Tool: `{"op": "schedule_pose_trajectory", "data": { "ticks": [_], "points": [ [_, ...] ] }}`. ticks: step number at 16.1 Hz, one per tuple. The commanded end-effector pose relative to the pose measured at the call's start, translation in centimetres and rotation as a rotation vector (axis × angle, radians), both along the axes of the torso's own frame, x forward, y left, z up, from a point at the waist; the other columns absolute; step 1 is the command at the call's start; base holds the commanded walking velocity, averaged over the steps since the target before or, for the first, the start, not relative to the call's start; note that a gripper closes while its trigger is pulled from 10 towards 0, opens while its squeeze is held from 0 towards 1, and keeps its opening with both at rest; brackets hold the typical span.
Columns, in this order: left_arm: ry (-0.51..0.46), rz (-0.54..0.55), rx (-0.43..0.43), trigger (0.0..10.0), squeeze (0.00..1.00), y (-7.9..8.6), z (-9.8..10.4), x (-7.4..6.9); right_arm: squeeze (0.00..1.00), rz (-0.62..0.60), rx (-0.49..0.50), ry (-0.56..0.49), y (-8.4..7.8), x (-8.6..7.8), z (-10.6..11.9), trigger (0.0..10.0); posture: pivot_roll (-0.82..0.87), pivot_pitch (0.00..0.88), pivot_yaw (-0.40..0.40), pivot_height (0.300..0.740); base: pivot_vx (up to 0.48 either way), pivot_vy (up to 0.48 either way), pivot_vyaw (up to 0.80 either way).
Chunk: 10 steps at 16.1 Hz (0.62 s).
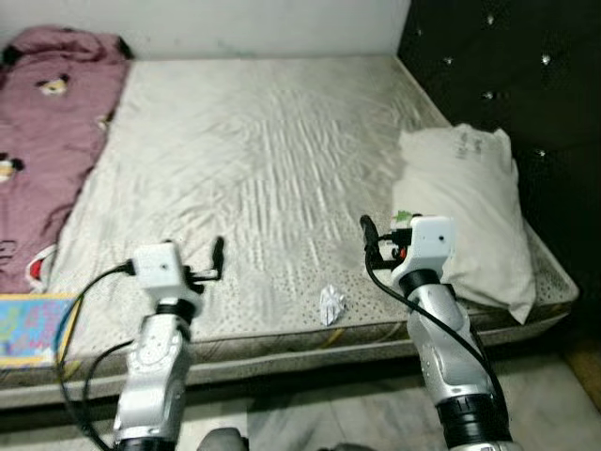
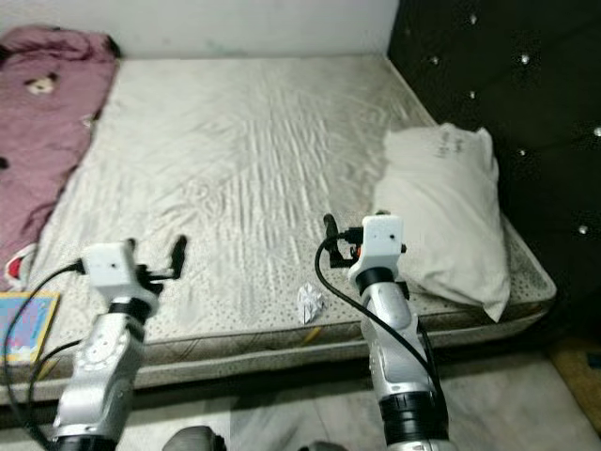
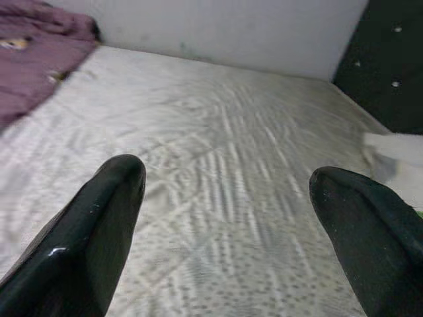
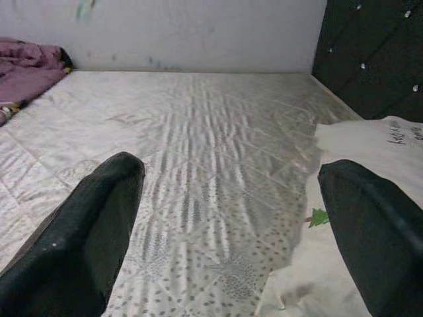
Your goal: Clean up the room
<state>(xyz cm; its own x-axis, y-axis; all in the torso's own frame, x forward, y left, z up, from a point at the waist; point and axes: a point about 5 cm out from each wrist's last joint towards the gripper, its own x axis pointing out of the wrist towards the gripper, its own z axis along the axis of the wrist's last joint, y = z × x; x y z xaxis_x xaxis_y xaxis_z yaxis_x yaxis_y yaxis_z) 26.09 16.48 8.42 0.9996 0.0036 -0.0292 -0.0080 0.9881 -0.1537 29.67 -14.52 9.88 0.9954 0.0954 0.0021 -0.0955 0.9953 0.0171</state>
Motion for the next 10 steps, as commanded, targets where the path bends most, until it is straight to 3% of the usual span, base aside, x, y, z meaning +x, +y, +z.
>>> {"op": "schedule_pose_trajectory", "data": {
  "ticks": [1, 3, 4, 6, 10],
  "points": [
    [0.011, -0.005, 0.001, 10.0, 0.0, -0.3, -0.1, 0.1, 0.0, 0.001, 0.004, 0.007, 0.2, 0.1, -0.2, 10.0, 0.06, 0.0, 0.003, 0.74, 0.0, 0.0, 0.0],
    [-0.013, -0.016, 0.041, 10.0, 0.0, -0.6, 0.5, 0.5, 0.0, 0.002, 0.018, -0.017, 0.5, 0.7, 0.4, 10.0, 0.06, 0.0, 0.005, 0.74, 0.0, 0.0, 0.0],
    [-0.014, 0.014, 0.109, 10.0, 0.0, -0.4, 0.7, 0.6, 0.0, 0.0, 0.023, -0.023, 0.6, 0.8, 0.6, 10.0, 0.06, 0.0, 0.005, 0.74, 0.0, 0.0, 0.0],
    [-0.075, -0.005, 0.164, 10.0, 0.0, 0.3, 1.3, 0.5, 0.0, 0.006, 0.026, -0.032, 0.8, 0.7, 0.6, 10.0, 0.05, 0.0, 0.012, 0.74, 0.0, 0.0, 0.0],
    [-0.109, 0.101, 0.272, 10.0, 0.0, 1.6, 1.9, -0.4, 0.0, -0.02, -0.002, -0.026, -0.5, -0.2, 0.3, 10.0, 0.06, 0.0, -0.003, 0.74, 0.0, 0.0, 0.0]
  ]
}}
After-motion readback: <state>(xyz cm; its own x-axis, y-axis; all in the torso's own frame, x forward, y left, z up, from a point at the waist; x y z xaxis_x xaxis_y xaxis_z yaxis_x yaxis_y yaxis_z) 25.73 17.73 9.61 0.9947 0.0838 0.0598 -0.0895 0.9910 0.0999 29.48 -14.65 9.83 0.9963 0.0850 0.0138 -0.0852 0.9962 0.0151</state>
